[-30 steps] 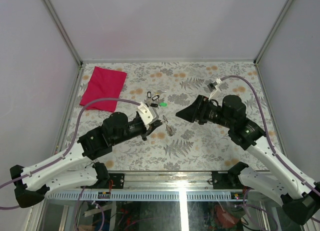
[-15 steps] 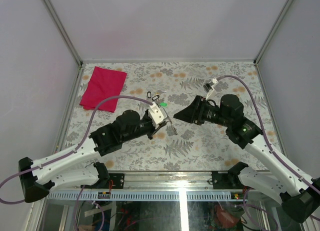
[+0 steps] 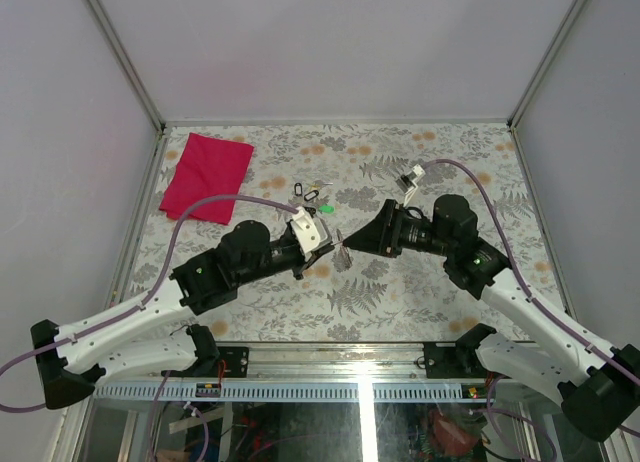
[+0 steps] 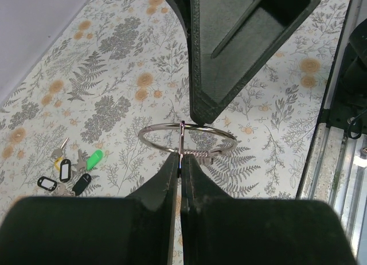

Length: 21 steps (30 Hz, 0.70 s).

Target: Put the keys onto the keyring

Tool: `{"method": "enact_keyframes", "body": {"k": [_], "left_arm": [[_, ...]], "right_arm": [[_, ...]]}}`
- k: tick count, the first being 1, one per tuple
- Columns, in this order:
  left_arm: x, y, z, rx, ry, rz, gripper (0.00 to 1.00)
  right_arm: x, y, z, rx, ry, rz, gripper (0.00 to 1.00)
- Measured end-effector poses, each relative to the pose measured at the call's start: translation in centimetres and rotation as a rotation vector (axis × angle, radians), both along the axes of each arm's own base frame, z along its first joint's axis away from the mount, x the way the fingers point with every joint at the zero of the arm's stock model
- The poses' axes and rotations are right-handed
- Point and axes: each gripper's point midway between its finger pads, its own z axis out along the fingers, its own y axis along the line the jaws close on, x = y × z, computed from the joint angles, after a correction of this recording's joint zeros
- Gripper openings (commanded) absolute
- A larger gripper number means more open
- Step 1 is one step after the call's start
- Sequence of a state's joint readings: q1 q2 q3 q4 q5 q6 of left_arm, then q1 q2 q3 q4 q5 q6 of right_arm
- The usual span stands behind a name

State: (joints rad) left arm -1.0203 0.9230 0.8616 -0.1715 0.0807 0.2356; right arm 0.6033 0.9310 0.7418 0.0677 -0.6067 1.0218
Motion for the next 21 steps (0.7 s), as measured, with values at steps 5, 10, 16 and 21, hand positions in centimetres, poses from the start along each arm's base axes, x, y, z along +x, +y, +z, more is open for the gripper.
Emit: {"method": "enact_keyframes", "body": {"k": [5, 10, 16, 21], "left_arm": [[-0.4, -0.1, 0.1, -0.004, -0.001, -0.026, 0.0], [-0.7, -0.2, 0.4, -0.011, -0.006, -0.041, 0.0], [-0.8, -0.2, 0.8, -0.013, -0.022, -0.056, 0.0], [-0.8, -0.3, 1.3, -0.014, -0.041, -0.062, 0.0]], "right_arm": [[-0.1, 0.3, 0.9, 0.04, -0.003, 0.011, 0.48], [0.0, 0.7, 1.6, 0.077, 0.003, 0.025, 0.47], [0.1, 1.4, 0.7, 0.077, 0.055, 0.057, 0.41], [0.0, 1.6, 1.0, 0.095, 0.065, 0.077, 0.31]]}}
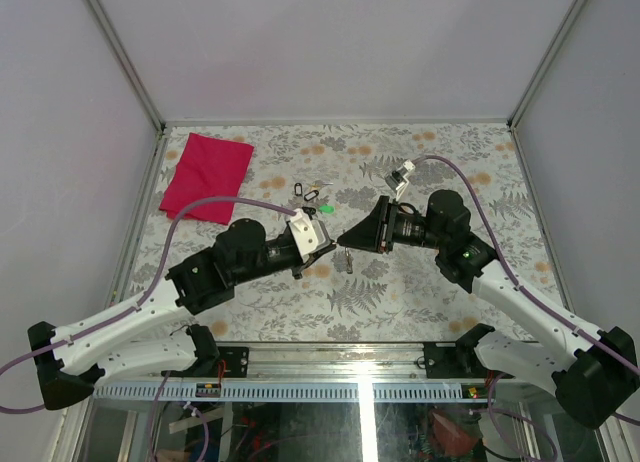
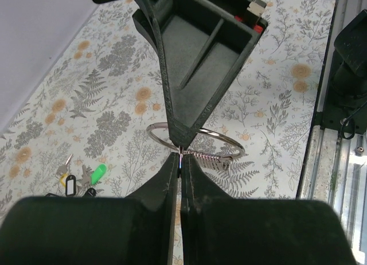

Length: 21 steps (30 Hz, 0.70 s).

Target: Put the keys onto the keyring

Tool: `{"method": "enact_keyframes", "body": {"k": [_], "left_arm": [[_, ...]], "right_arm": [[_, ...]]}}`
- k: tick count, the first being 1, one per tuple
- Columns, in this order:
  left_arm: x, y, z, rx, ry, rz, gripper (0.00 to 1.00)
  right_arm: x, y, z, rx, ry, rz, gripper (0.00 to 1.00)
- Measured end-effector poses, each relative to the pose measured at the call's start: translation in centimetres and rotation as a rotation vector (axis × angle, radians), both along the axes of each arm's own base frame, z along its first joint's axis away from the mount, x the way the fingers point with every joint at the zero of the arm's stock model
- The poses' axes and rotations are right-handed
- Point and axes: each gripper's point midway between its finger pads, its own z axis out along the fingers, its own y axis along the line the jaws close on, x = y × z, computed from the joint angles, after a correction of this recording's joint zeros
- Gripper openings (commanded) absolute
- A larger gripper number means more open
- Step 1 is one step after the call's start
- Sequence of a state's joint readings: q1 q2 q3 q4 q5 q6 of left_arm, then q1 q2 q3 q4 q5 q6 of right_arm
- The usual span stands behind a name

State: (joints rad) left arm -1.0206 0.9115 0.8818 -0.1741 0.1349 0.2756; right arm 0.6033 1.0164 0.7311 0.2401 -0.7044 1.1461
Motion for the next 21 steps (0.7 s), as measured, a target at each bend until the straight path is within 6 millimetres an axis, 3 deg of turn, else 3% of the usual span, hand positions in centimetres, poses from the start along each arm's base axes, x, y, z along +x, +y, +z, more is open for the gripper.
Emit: {"method": "enact_keyframes", "body": {"k": [11, 14, 21], "left_arm": [[0.1, 0.0, 1.0, -0.007, -0.026, -0.006, 0.0], [0.0, -0.1, 1.2, -0.01, -0.026, -0.012, 0.0], [-0.2, -0.1, 1.4, -0.012, -0.025, -0.022, 0.0]], "right_arm": [[-0.3, 0.1, 0.9, 0.032, -0.015, 0.023, 0.27], [-0.3, 0.2, 1.1, 0.039, -0.015, 0.023, 0.22], [-0.6, 0.2, 1.4, 0.052, -0.015, 0.039, 0.0]]}}
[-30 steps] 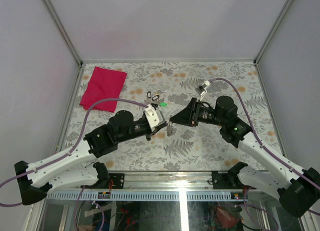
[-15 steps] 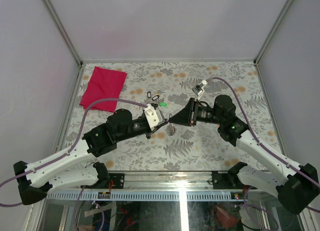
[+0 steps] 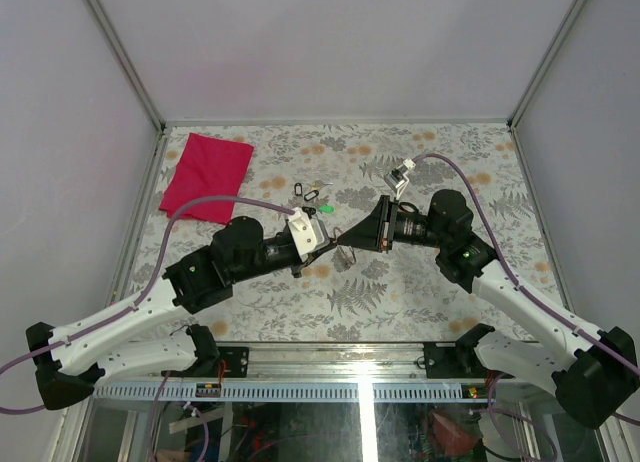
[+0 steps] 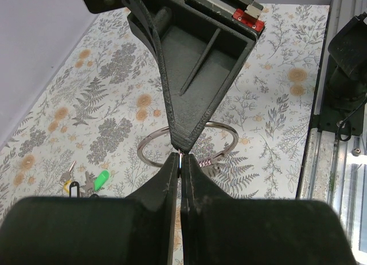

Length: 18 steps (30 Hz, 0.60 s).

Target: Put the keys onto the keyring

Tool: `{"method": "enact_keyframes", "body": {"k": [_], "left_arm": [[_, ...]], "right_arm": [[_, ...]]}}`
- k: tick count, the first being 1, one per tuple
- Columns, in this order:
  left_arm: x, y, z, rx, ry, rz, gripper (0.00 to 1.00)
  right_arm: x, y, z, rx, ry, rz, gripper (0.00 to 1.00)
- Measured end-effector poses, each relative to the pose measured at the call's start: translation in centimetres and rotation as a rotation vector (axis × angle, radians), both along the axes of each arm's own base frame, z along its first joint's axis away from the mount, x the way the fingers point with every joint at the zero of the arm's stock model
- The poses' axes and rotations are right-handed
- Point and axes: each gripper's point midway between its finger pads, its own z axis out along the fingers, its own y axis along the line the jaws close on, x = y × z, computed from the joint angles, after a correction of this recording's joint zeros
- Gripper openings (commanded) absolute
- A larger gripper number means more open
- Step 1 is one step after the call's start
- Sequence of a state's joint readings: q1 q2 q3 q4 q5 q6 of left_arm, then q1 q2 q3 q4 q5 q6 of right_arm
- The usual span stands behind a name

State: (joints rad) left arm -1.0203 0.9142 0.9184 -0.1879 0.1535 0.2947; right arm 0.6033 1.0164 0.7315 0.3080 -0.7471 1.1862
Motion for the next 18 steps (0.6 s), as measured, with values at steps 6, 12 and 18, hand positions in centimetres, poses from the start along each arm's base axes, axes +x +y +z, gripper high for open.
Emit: {"method": "enact_keyframes", "body": {"k": [6, 12, 18], "left_arm": [[0.0, 0.0, 0.05, -0.001, -0.001, 0.0, 0.0], [-0.06, 0.07, 0.22, -0.006, -0.003, 0.0, 0.0], [-0.12, 0.16, 0.39, -0.01, -0.006, -0.001, 0.0]], "right_arm": [[0.03, 0.0, 0.02, 0.001, -0.001, -0.002, 0.0], [0.01, 0.0, 0.23, 0.007, -0.008, -0.001, 0.13], [0.04, 0.01, 0.46, 0.015, -0.006, -0.003, 0.28]]}}
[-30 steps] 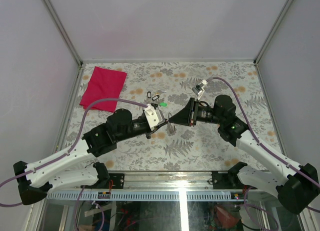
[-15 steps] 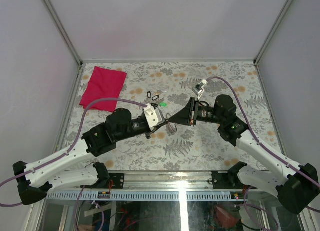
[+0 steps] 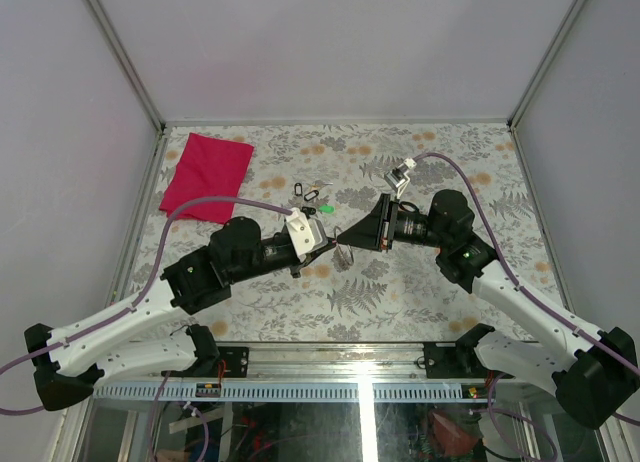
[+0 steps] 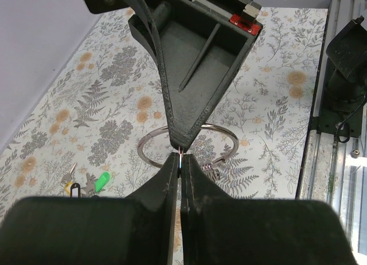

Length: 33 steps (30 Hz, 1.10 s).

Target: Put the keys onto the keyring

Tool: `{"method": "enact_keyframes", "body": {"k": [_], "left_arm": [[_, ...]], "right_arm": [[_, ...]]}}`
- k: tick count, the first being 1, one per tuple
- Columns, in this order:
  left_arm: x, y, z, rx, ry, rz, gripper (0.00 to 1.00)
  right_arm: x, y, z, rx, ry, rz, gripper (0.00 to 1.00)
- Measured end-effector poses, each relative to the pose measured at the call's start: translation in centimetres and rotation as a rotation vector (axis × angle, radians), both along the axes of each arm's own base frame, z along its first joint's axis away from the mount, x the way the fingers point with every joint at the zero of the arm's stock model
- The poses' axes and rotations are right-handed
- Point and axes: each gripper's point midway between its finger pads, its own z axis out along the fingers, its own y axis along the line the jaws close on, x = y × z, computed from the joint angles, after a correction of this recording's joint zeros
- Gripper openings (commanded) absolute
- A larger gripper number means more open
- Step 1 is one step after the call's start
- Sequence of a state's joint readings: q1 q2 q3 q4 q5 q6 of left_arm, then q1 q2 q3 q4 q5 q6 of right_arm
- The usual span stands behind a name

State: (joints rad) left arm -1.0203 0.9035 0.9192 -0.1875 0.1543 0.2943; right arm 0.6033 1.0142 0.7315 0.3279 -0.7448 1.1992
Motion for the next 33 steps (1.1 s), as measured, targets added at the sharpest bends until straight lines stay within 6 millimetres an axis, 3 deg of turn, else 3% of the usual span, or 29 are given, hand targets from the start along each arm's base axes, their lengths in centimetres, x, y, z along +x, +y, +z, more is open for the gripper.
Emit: {"method": "enact_keyframes", "body": {"k": [6, 13, 15, 17, 22, 27, 33], "left_arm": [[-0.1, 0.0, 0.0, 0.0, 0.001, -0.005, 0.0], [-0.1, 0.0, 0.3, -0.007, -0.003, -0.008, 0.0], [-0.2, 0.0, 0.3, -0.007, -0.003, -0.008, 0.0], [-0.2, 0.0, 0.4, -0.009, -0.004, -0.008, 0.06], [-0.2, 0.0, 0.5, -0.014, 0.0, -0.007, 0.35], [-0.8, 0.8, 1.7, -0.07, 0.018, 0.006, 0.47], [-1.1, 2.2, 3.5, -0.158, 0.063, 0.061, 0.49]], "right_arm": [[-0.1, 0.0, 0.3, 0.008, -0.007, -0.001, 0.28], [-0.1, -0.1, 0.4, 0.011, -0.006, -0.003, 0.01], [-0.1, -0.1, 0.5, 0.013, -0.009, -0.002, 0.0], [-0.1, -0.1, 0.5, 0.015, -0.01, -0.002, 0.0], [-0.1, -0.2, 0.7, 0.018, -0.022, -0.009, 0.0], [0.2, -0.8, 0.4, -0.031, -0.052, -0.062, 0.0], [1.1, -2.0, 1.0, -0.102, -0.116, -0.159, 0.0]]}}
